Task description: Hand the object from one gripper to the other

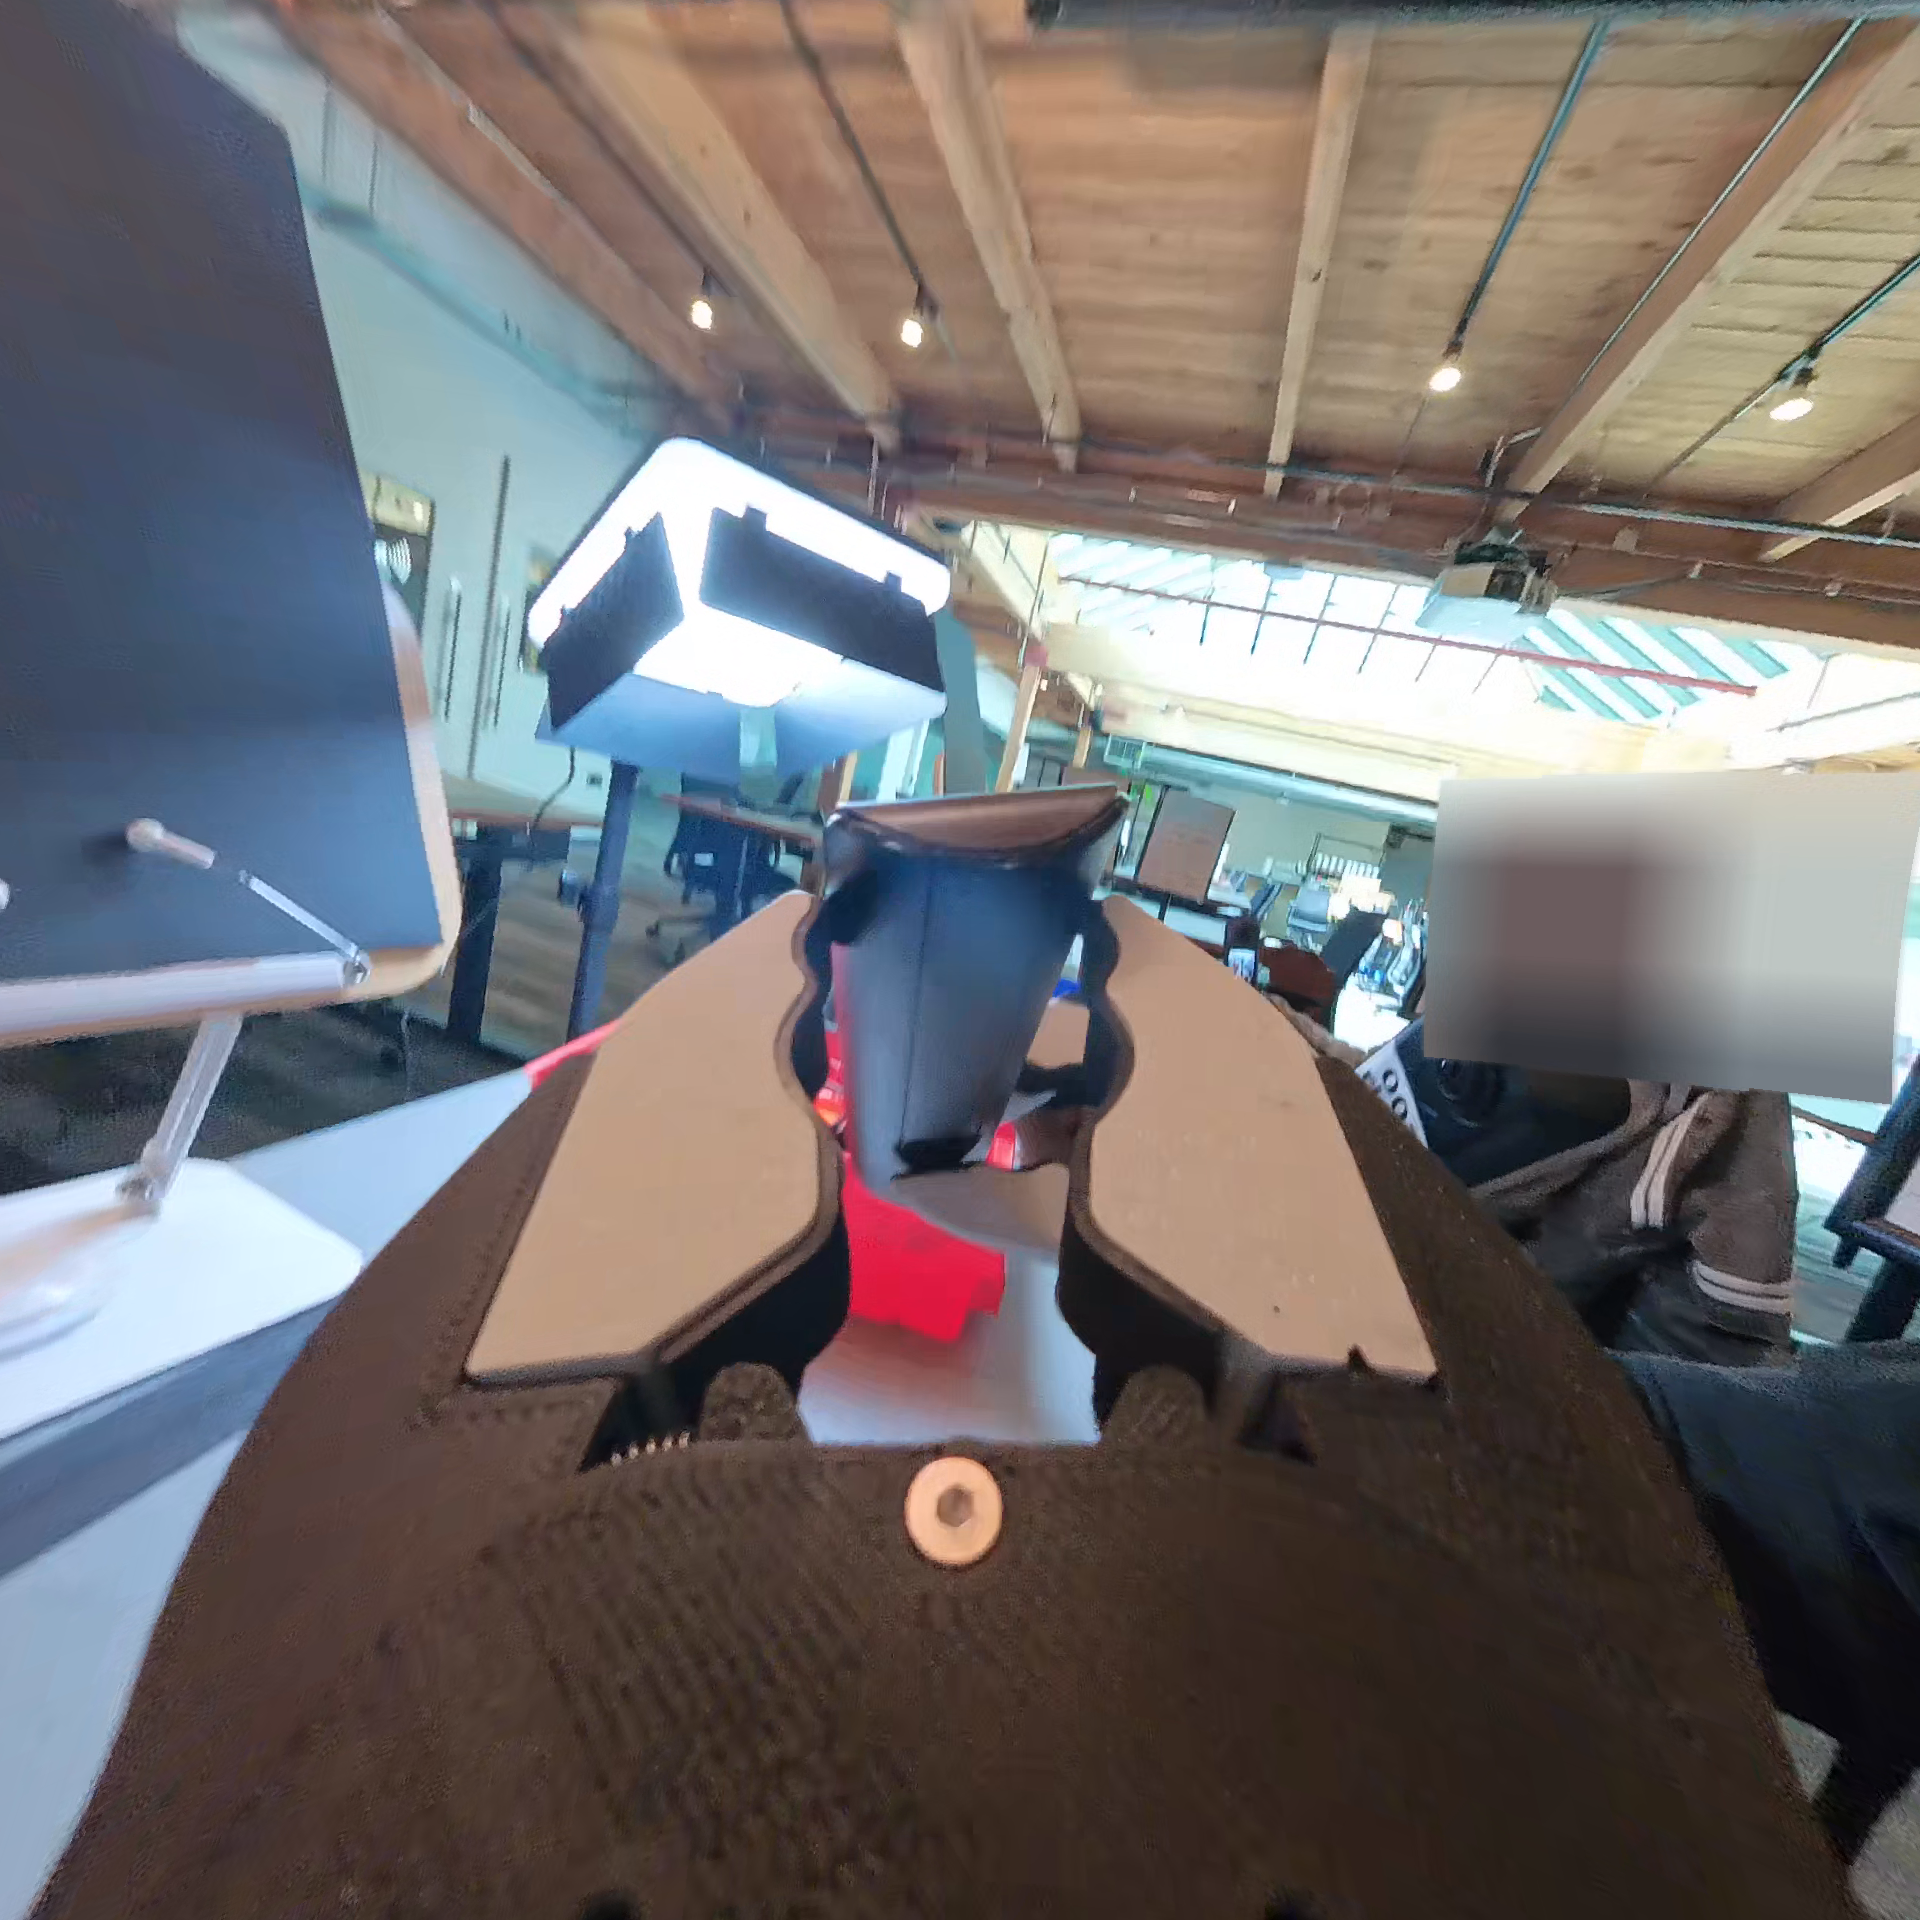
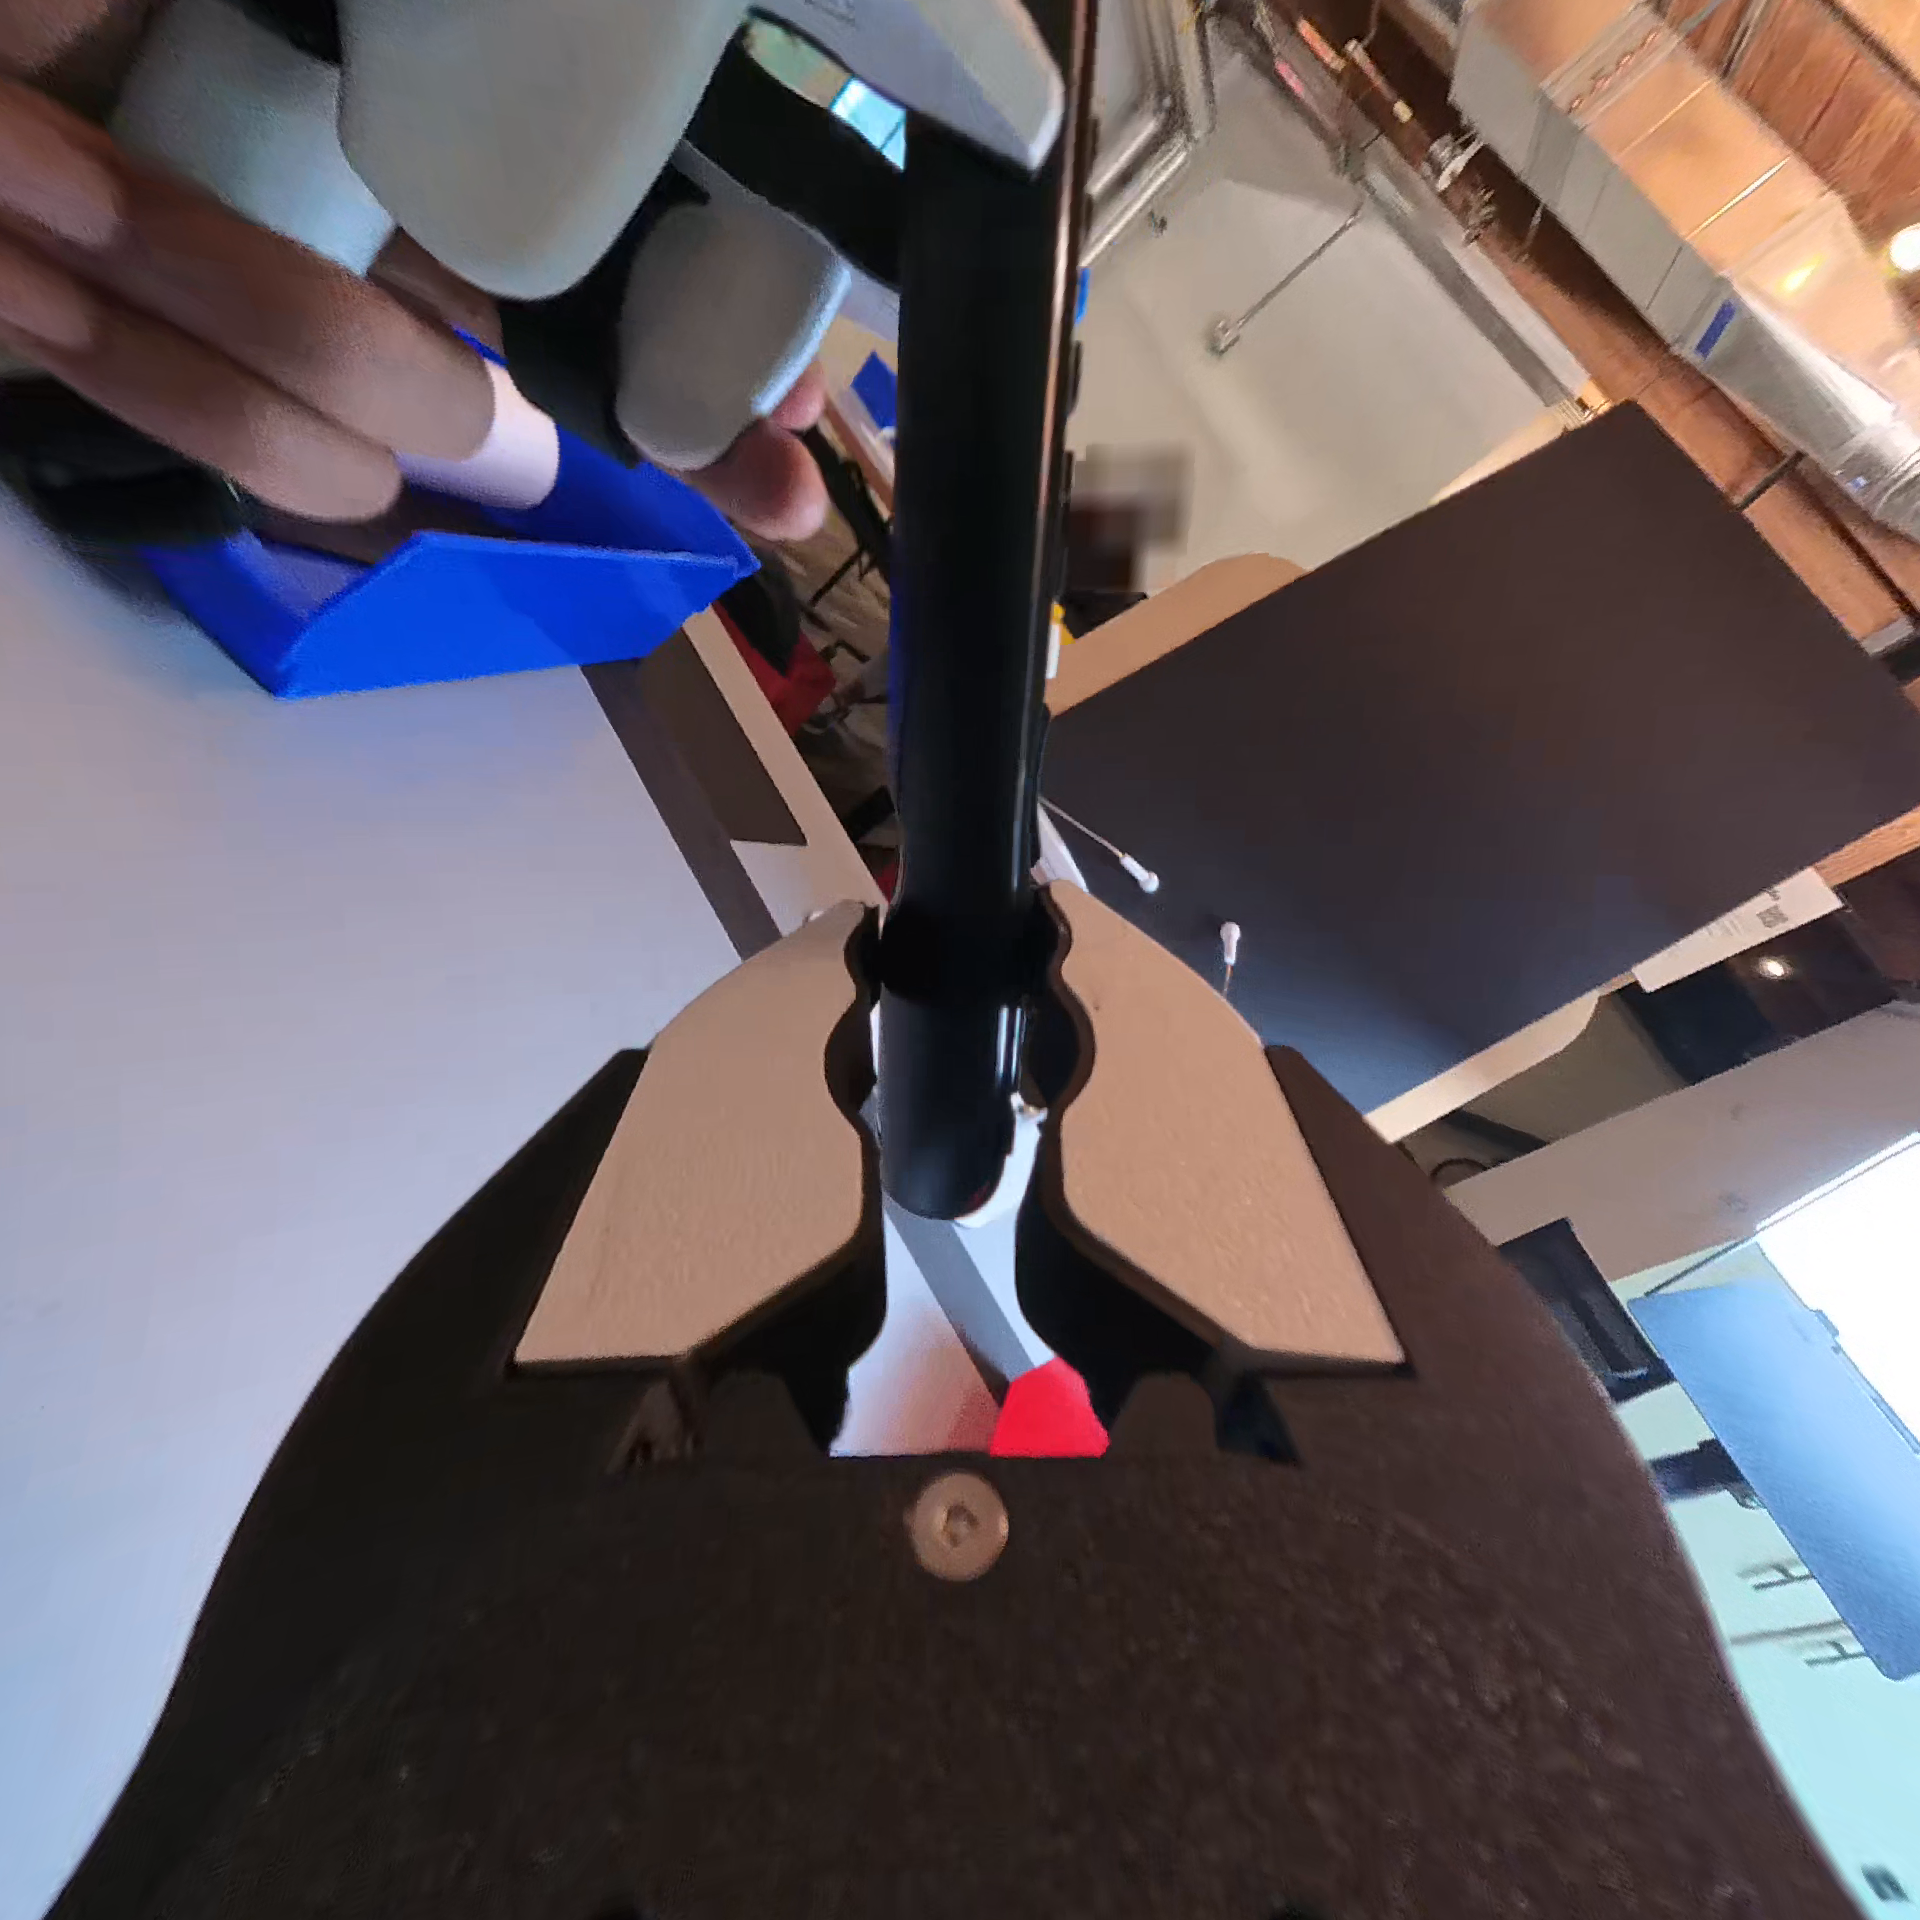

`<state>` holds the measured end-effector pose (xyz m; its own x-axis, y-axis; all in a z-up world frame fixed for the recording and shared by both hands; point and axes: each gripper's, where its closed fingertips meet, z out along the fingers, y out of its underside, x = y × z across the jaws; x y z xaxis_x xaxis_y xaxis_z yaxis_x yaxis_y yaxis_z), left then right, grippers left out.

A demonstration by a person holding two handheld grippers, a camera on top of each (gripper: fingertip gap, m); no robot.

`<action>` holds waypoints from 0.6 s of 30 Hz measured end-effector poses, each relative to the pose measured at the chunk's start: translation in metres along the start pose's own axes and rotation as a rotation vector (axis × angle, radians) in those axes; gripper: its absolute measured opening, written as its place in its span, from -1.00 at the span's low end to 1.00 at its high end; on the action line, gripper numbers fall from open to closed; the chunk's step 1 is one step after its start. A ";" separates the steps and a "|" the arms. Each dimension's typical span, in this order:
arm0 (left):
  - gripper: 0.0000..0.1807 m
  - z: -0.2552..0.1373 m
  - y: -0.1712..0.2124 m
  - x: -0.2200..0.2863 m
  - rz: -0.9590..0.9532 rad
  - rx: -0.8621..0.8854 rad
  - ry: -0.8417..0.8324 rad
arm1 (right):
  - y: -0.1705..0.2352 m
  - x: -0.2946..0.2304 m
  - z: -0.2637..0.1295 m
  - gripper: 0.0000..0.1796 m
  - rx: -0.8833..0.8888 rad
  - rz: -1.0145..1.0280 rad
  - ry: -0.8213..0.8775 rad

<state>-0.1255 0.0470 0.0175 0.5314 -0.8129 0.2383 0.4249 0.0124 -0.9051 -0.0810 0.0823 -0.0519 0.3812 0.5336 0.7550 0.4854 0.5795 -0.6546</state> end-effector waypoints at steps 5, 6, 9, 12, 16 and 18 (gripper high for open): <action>-0.39 -0.016 0.009 -0.034 0.256 -0.232 -0.176 | 0.025 0.003 -0.002 -0.72 -0.135 -0.059 -0.055; -0.36 -0.020 0.010 -0.037 0.361 -0.291 -0.216 | 0.029 0.002 -0.002 -0.72 -0.153 -0.060 -0.069; -0.35 -0.030 0.017 -0.045 0.767 -0.496 -0.340 | 0.038 -0.002 -0.001 -0.73 -0.197 -0.090 -0.101; -0.38 -0.031 0.036 -0.045 1.048 -0.684 -0.386 | 0.046 -0.012 0.000 -0.73 -0.245 -0.138 -0.144; -0.45 -0.025 0.077 -0.040 1.158 -0.830 -0.285 | 0.048 -0.028 0.000 -0.73 -0.253 -0.163 -0.219; -0.47 -0.026 0.094 -0.044 1.213 -0.901 -0.253 | 0.046 -0.035 -0.002 -0.73 -0.242 -0.178 -0.265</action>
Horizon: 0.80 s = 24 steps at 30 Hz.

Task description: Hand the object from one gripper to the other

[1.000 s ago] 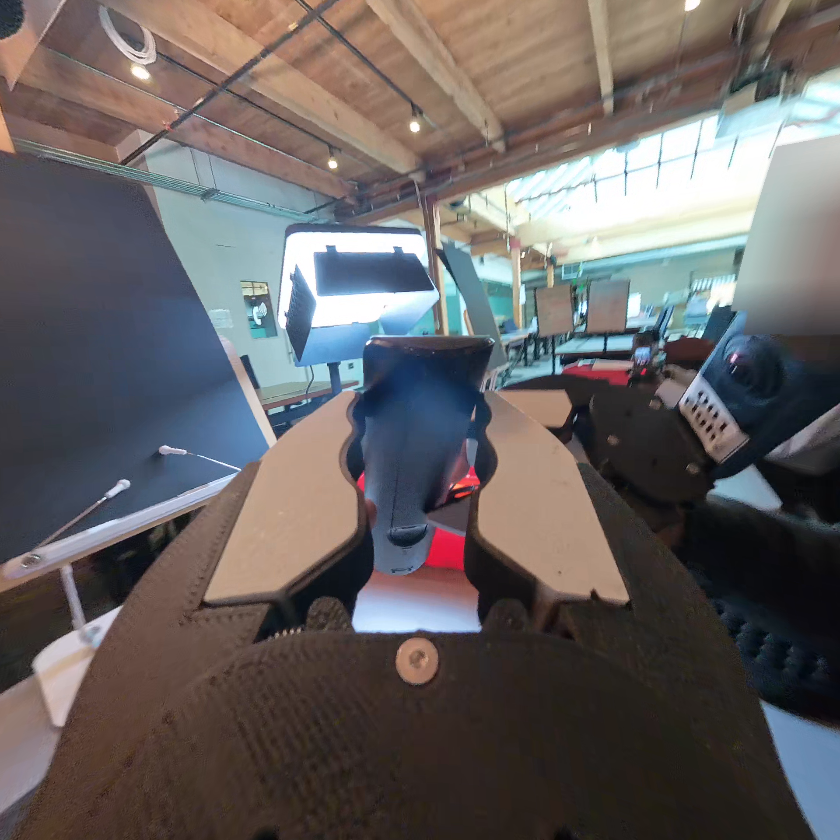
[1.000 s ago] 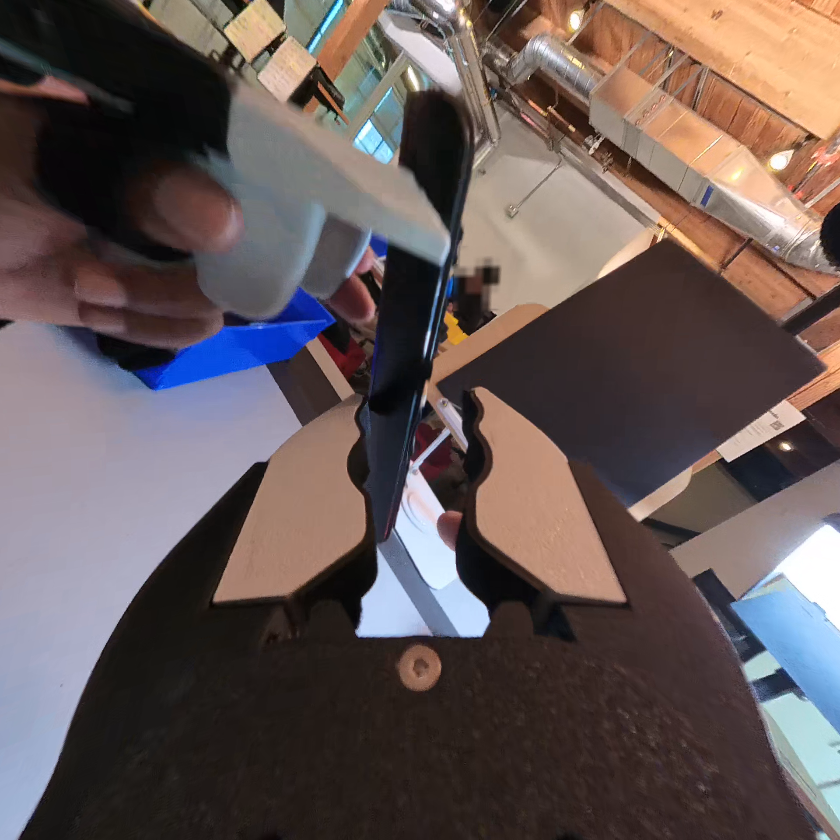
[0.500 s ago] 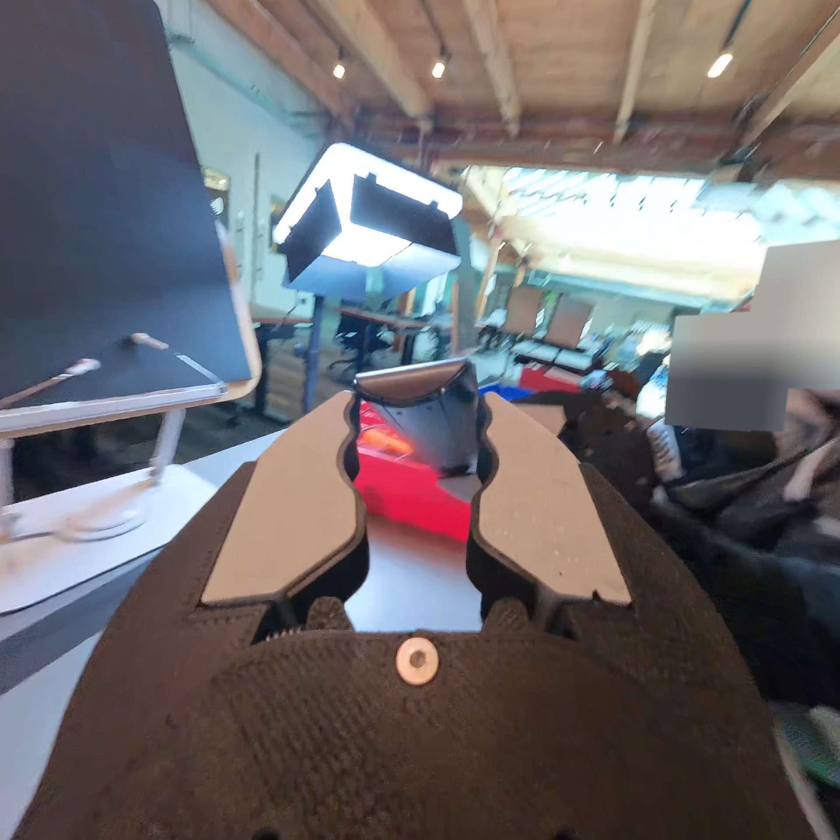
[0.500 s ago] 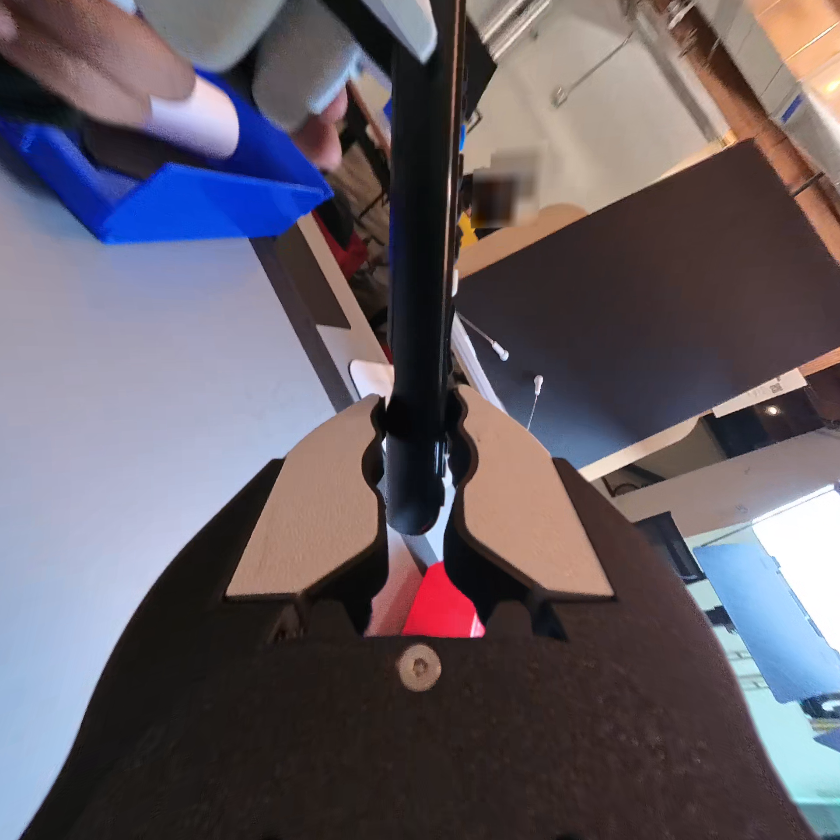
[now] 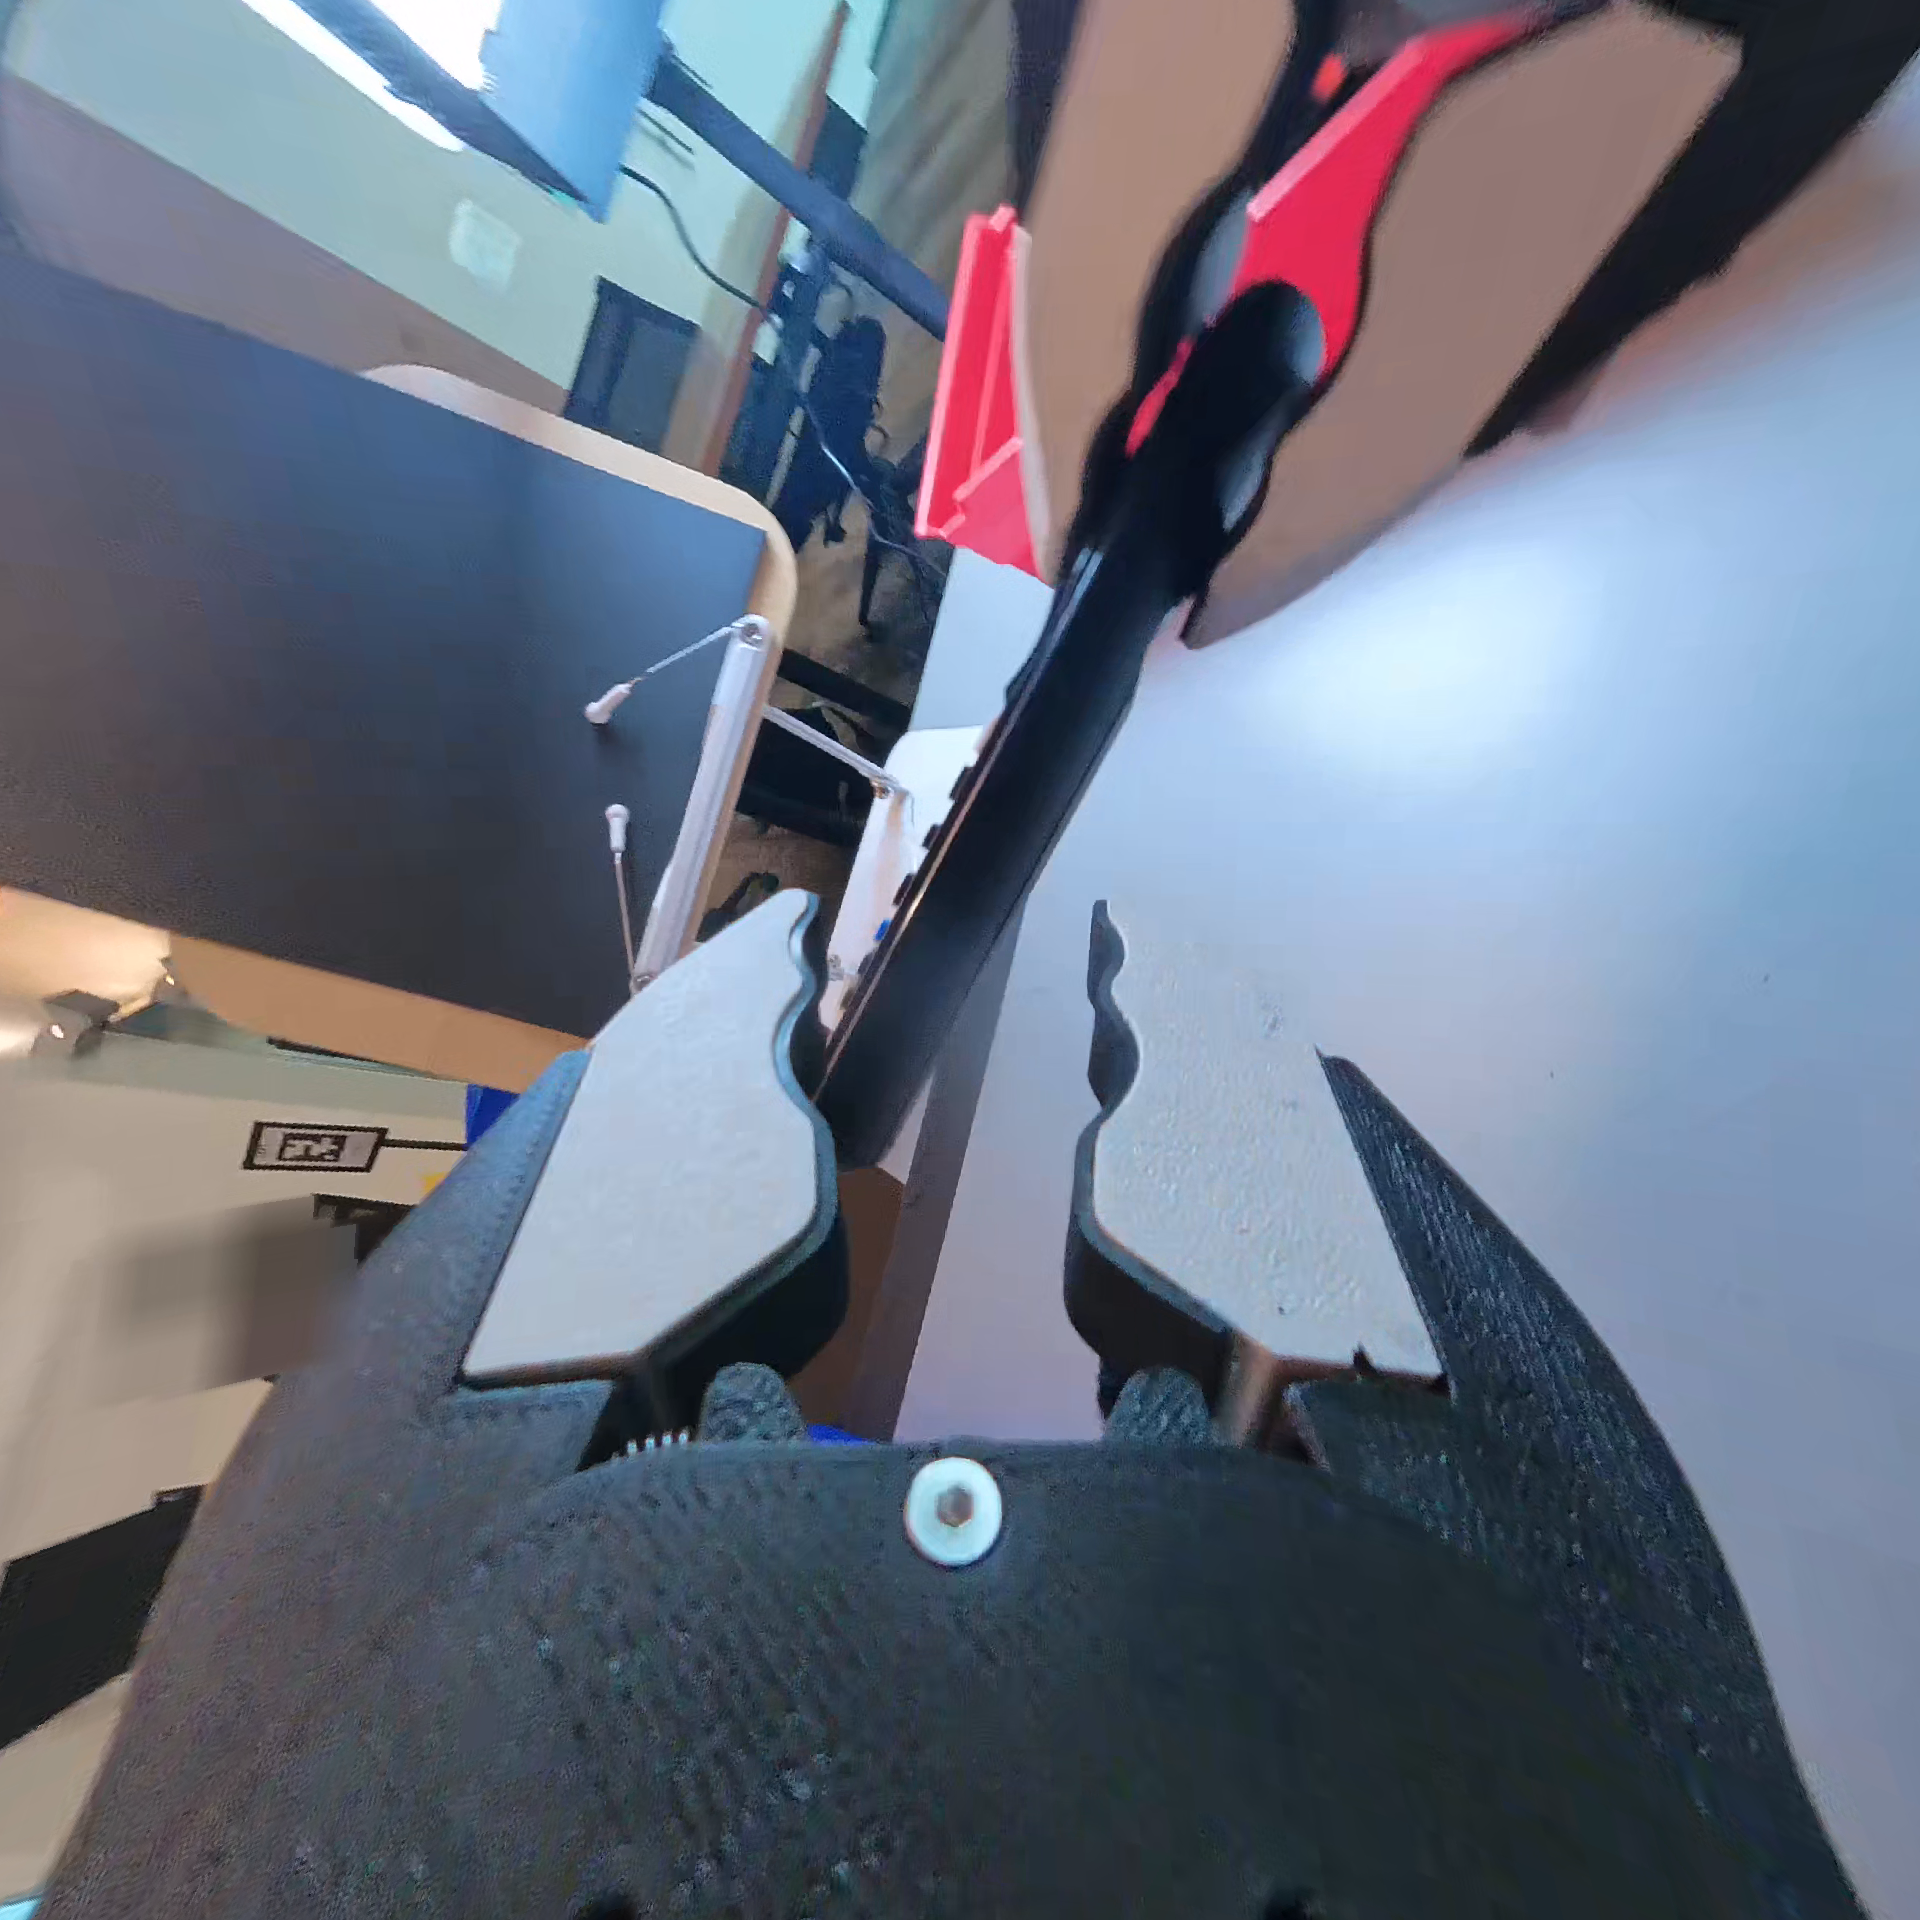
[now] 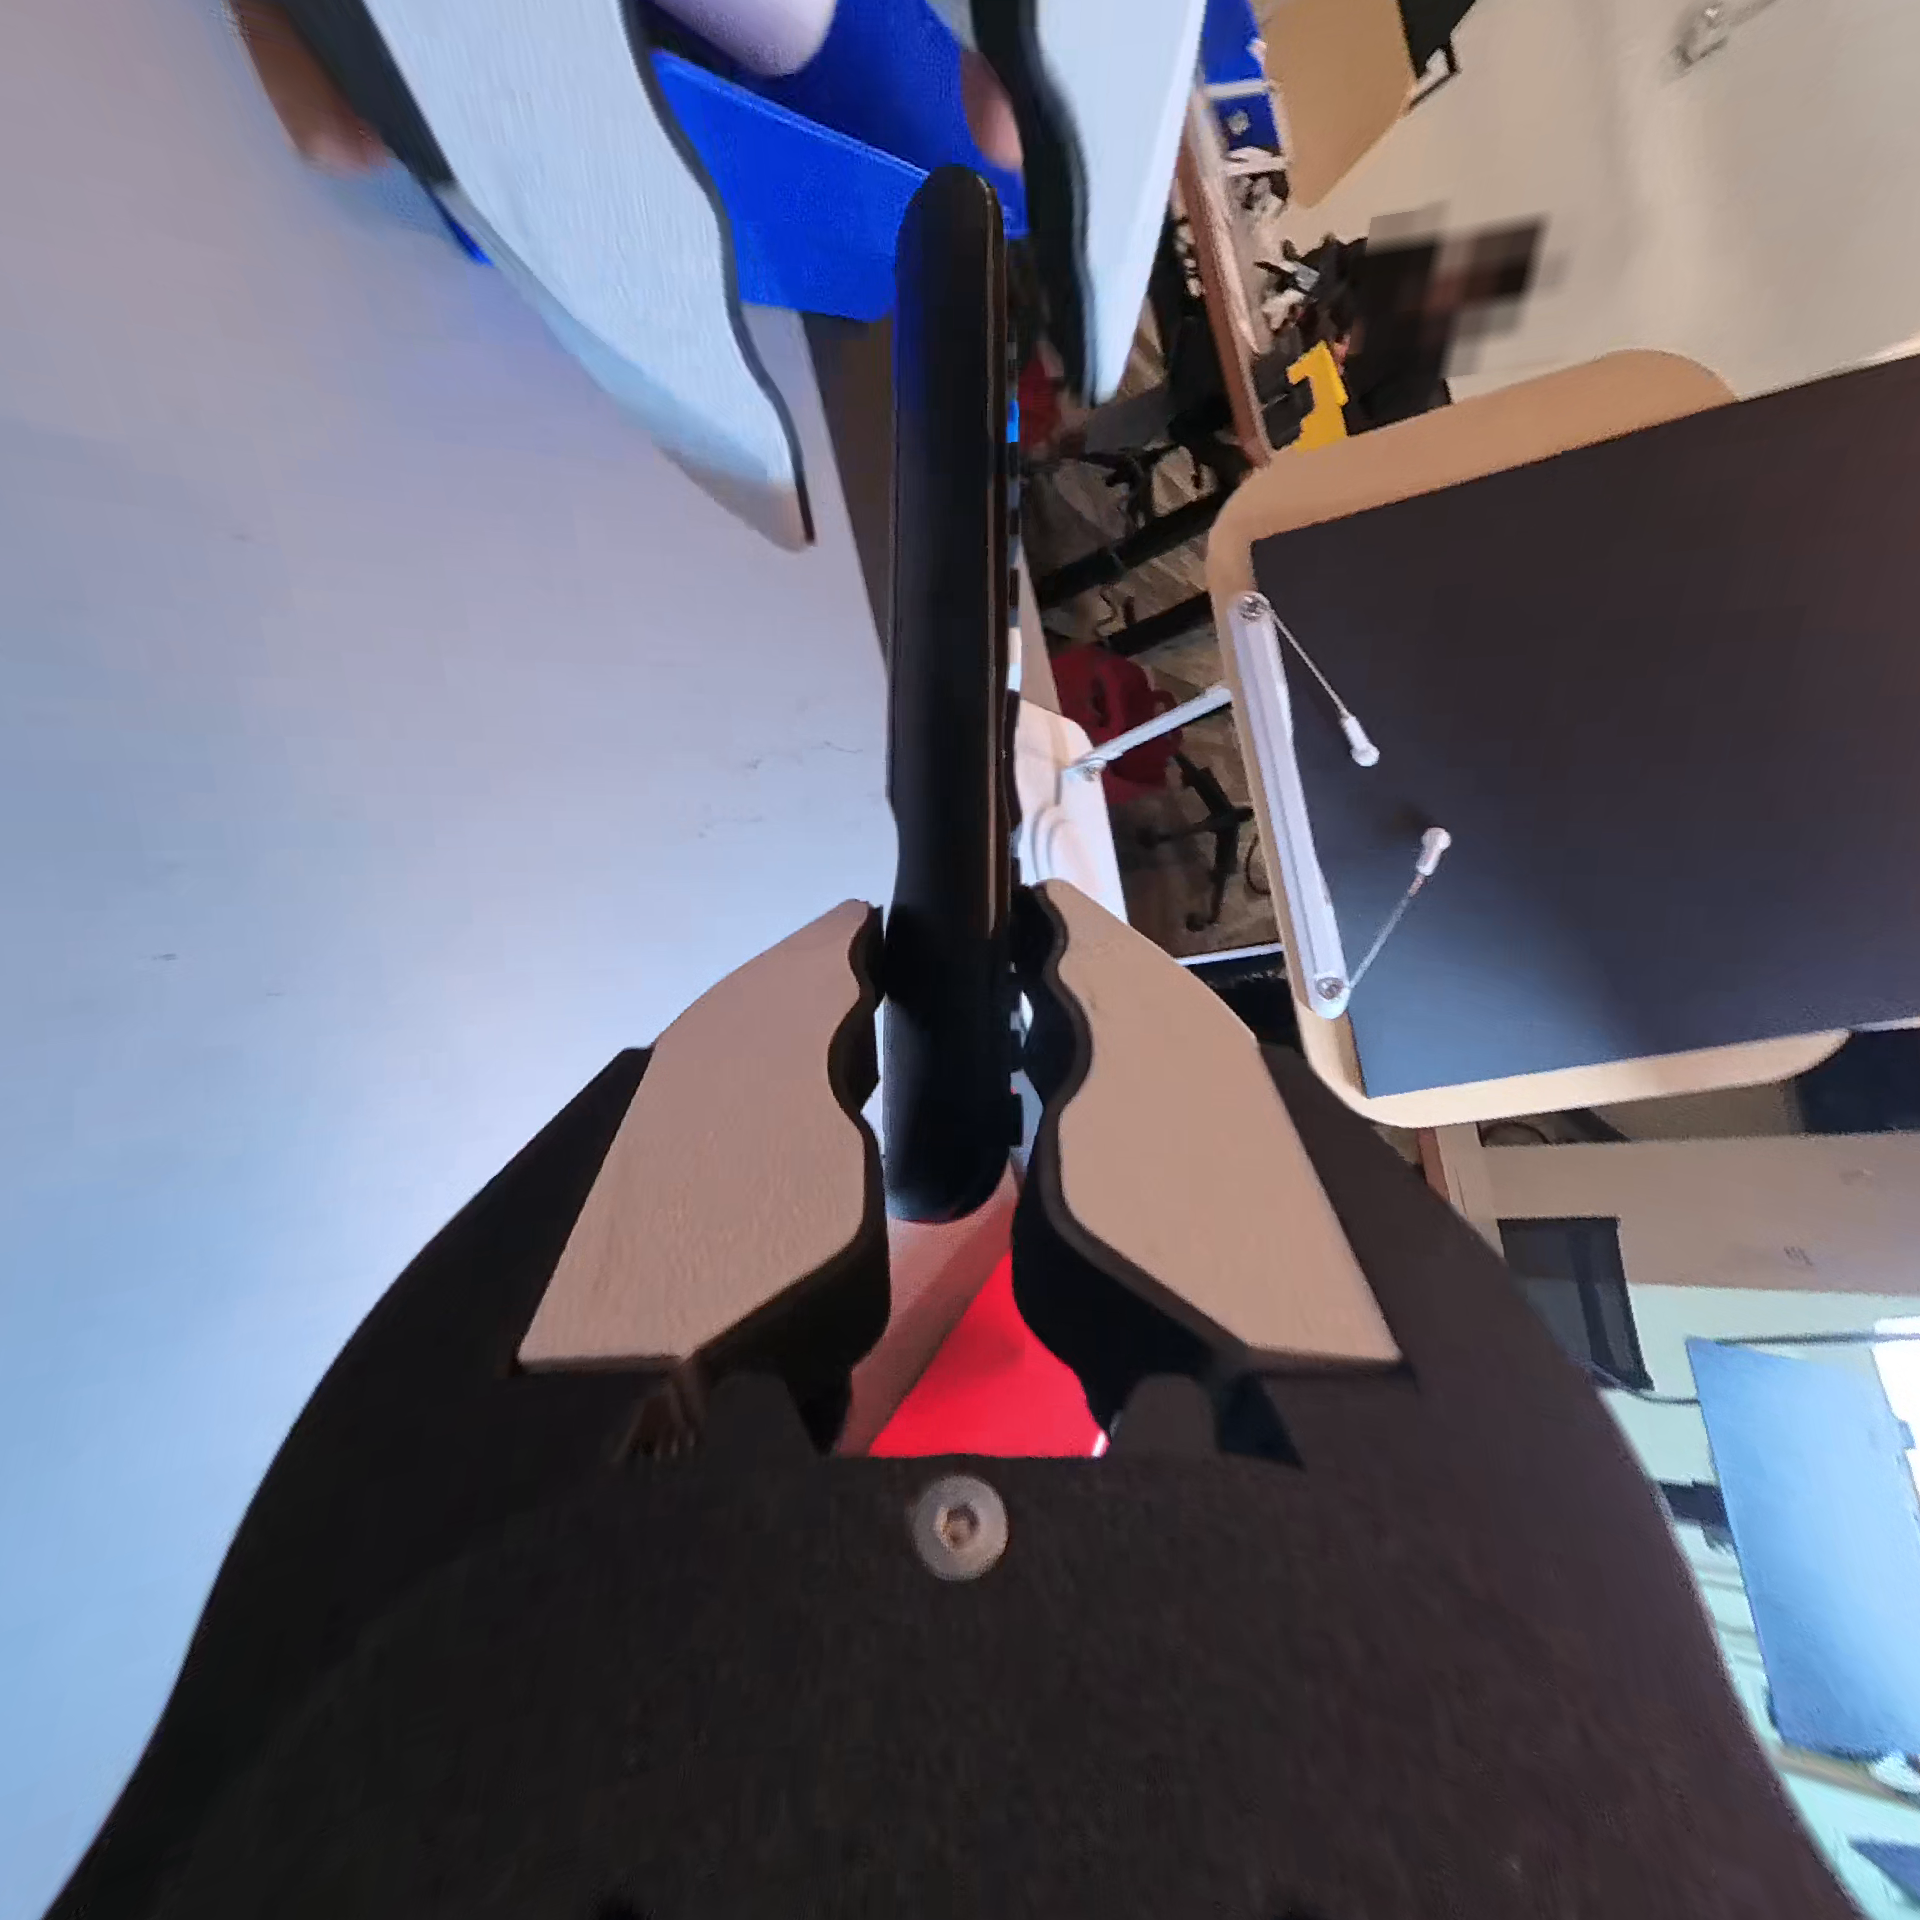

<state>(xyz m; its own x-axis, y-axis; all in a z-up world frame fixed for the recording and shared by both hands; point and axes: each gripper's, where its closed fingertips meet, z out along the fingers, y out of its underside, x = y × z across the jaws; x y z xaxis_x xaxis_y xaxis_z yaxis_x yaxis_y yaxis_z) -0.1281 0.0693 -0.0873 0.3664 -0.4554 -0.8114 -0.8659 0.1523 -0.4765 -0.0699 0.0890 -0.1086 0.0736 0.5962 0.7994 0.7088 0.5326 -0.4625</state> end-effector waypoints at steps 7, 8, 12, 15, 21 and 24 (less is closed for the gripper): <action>-0.73 0.012 0.006 0.022 0.109 -0.027 0.061 | -0.016 -0.011 -0.012 -0.73 0.130 -0.029 -0.084; -0.73 0.012 0.004 0.021 0.097 -0.004 0.059 | -0.017 -0.009 -0.014 -0.73 0.141 -0.028 -0.079; -0.73 0.004 -0.008 0.010 0.073 0.096 0.015 | -0.028 0.007 -0.027 -0.69 0.244 0.017 -0.026; -0.74 -0.001 -0.012 0.003 0.042 0.171 -0.005 | -0.033 0.015 -0.041 -0.62 0.321 0.059 -0.027; -0.74 -0.004 -0.013 0.002 -0.015 0.234 0.017 | -0.039 0.016 -0.050 -0.70 0.399 0.036 -0.023; -0.72 -0.003 -0.010 0.002 -0.060 0.219 0.031 | -0.043 0.013 -0.048 -0.71 0.403 0.026 -0.026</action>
